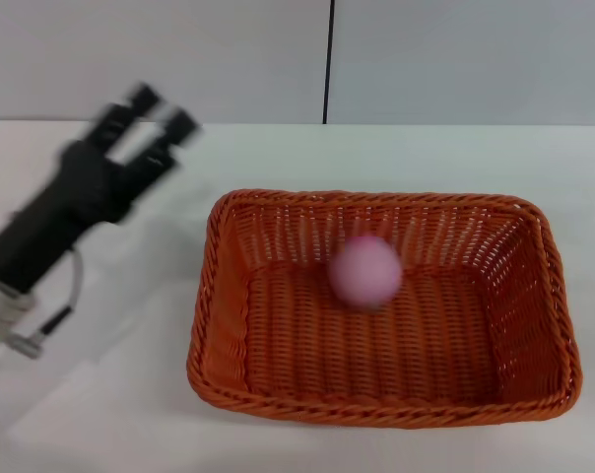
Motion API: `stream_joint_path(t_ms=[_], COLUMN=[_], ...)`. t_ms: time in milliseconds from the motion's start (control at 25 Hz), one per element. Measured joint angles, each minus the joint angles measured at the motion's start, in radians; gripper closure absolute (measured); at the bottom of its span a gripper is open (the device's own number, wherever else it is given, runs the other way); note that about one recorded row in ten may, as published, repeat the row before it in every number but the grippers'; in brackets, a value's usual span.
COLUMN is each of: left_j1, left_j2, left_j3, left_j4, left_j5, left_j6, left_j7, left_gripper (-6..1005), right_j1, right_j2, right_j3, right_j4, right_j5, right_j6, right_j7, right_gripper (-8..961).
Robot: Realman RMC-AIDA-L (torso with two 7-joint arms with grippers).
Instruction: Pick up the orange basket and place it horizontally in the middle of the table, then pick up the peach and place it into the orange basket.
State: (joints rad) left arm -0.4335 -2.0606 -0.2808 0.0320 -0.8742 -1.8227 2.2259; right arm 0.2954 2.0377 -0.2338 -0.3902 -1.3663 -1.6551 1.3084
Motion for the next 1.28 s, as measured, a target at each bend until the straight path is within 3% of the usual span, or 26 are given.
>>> stream_joint_path(t_ms=[160,440,800,1280], left_j1=[0.058,0.119,0.118,0.116], left_j2=[0.001,0.001,0.01,0.019], left_j3=[-0.171,-0.367,-0.442,-0.476], left_j4=[0.004,0.004,0.012,0.019], left_j5=[0.0,-0.001,0.0,-0.001], left_j6=[-0.022,-0.034,-0.033,-0.034], left_j7=[0.022,0.06,0.067,0.064], left_gripper=[170,170,170,170], right_j1=[-0.005,-0.014,-0.014,-0.017], right_j2=[0.002,0.006,0.012,0.013], right_j3=[0.057,0.131,0.18,0.196], right_j4=[0.012,0.028,0.028,0.03], right_j5=[0.001,0.001,0.001,0.001], right_j6=[-0.004,-0.004,0.001,0.006], right_j7=[0.0,0.0,-0.002,-0.025], right_gripper=[562,562,562,562])
